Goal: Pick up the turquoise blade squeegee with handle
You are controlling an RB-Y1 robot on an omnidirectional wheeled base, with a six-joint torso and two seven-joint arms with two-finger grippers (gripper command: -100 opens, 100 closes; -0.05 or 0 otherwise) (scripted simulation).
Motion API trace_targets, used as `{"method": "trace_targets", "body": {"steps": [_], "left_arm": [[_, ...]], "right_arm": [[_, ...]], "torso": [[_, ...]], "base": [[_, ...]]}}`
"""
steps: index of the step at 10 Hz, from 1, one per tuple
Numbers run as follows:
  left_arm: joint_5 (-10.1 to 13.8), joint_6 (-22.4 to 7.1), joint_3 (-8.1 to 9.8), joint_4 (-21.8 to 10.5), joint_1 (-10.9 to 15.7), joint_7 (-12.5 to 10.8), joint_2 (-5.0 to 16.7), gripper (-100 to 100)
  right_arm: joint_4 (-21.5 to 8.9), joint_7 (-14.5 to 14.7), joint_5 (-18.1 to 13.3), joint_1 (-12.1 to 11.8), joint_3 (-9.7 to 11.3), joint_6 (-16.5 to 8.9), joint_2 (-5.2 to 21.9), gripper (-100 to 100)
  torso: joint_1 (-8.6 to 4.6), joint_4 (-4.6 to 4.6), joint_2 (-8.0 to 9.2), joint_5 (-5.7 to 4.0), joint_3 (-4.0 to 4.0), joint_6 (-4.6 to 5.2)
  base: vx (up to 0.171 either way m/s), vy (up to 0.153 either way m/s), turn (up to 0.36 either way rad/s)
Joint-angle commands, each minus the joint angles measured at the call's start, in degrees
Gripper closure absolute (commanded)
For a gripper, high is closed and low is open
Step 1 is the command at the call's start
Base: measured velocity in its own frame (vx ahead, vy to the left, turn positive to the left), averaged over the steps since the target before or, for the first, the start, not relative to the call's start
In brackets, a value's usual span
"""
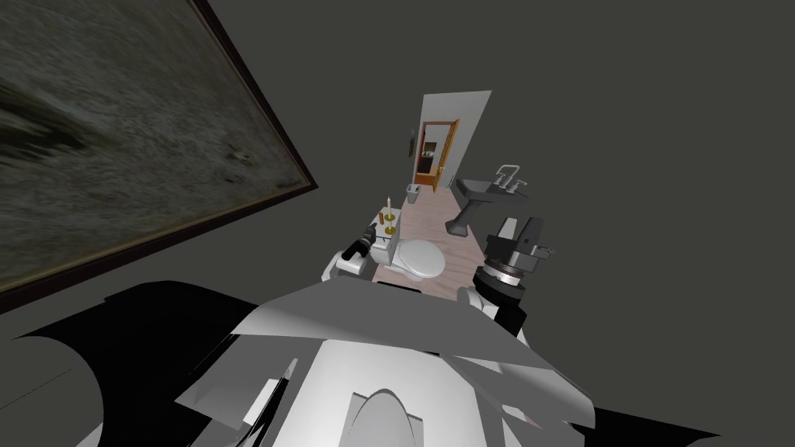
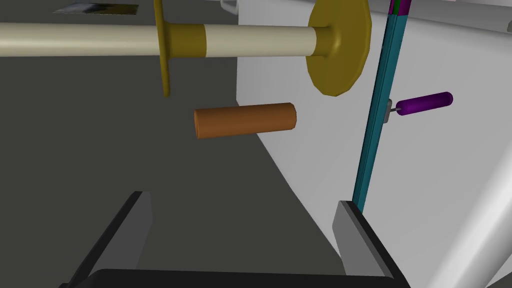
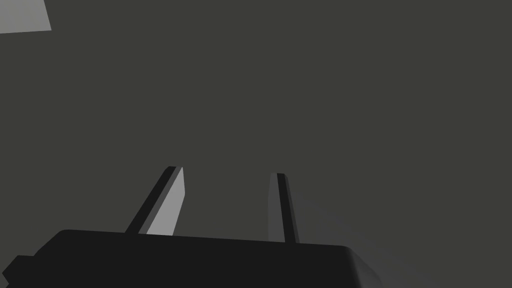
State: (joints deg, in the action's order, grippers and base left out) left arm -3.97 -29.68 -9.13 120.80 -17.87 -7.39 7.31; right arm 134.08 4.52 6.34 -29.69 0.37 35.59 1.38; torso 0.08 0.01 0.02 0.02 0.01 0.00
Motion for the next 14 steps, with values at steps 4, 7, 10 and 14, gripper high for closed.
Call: {"method": "trace_targets", "body": {"steps": [4, 7, 10, 14], "left_arm": [[0.6, -7.1, -0.87, -0.2, 1.4, -1.6, -0.3, -100], [0.9, -11.1, -1.48, -0.6, 2.4, -2.6, -0.9, -100], [1.1, -14.6, -1.97, -1.1, 3.3, -3.4, -1.6, -100], [1.4, -19.5, -2.58, -1.7, 4.7, -4.4, -2.9, -100]], "right_arm": [[0.0, 0.0, 0.0, 0.0, 0.0, 0.0, 0.0, 0], [0.0, 0.0, 0.0, 0.0, 0.0, 0.0, 0.0, 0], [0.0, 0.0, 0.0, 0.0, 0.0, 0.0, 0.0, 0], [0.0, 0.0, 0.0, 0.0, 0.0, 0.0, 0.0, 0]], "torso": [[-0.02, 0.0, -0.02, 0.0, -0.01, -0.02], [0.01, -0.01, -0.03, 0.0, -0.02, -0.02], [0.04, -0.01, -0.04, 0.01, -0.02, -0.01], [0.05, -0.01, -0.04, 0.01, -0.02, -0.02]], "base": [[-0.004, 0.02, -0.031], [-0.001, 0.025, -0.042], [0.001, 0.03, -0.052], [0.002, 0.032, -0.052]]}}
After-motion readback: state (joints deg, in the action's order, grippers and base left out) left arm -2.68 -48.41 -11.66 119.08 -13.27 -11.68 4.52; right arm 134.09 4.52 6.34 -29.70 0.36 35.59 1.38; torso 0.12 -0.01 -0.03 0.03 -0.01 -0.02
